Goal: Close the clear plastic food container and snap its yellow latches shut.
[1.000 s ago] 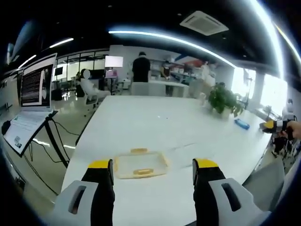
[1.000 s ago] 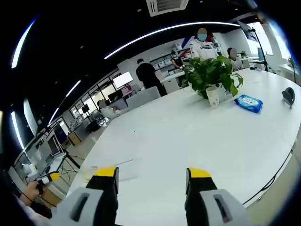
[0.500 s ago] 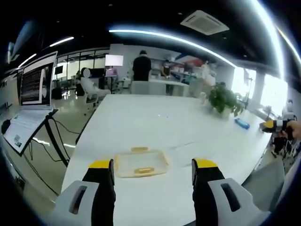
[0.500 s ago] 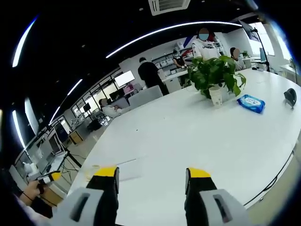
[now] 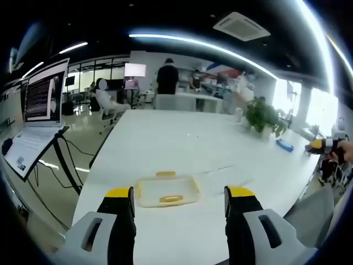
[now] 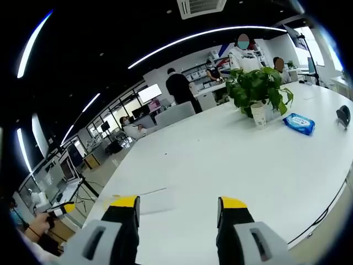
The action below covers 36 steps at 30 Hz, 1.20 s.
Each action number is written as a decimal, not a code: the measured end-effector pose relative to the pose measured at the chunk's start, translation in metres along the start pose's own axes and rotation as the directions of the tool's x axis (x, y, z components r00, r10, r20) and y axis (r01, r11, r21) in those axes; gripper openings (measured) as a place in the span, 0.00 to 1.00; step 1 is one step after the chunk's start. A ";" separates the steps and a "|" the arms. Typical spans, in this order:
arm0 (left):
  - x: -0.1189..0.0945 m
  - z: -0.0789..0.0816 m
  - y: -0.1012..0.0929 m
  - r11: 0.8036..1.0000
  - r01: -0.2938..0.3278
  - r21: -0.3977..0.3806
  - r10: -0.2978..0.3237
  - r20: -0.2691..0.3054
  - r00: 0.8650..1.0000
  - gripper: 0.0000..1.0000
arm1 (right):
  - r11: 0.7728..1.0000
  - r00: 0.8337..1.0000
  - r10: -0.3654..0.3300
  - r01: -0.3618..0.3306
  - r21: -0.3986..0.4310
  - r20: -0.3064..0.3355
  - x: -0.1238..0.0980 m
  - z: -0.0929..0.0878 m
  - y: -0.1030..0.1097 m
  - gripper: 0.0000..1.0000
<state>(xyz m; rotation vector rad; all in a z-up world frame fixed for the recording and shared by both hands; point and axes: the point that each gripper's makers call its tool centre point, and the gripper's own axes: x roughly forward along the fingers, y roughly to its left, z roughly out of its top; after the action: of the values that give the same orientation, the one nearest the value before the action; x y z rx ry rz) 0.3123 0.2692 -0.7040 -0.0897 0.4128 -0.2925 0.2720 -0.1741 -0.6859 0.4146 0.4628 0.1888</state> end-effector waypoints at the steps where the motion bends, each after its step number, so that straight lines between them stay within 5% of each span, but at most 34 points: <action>1: 0.000 0.000 0.001 1.000 -0.001 0.000 0.001 0.001 1.000 0.64 | 1.000 1.000 0.001 -0.001 -0.002 -0.001 0.001 -0.001 0.001 0.55; 9: 0.002 -0.006 0.011 1.000 -0.011 -0.007 0.011 -0.013 1.000 0.64 | 0.999 0.999 0.015 -0.016 -0.038 -0.038 0.012 -0.007 0.012 0.53; 36: 0.037 -0.018 0.058 1.000 -0.012 0.018 0.014 -0.078 0.997 0.60 | 0.973 0.973 0.189 -0.204 -0.112 -0.130 0.096 -0.031 0.112 0.48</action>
<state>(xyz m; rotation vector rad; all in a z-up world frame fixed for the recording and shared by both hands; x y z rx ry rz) 0.3523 0.3132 -0.7425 -0.0582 0.4881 -0.2874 0.3325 -0.0372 -0.7007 0.3270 0.5236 0.4343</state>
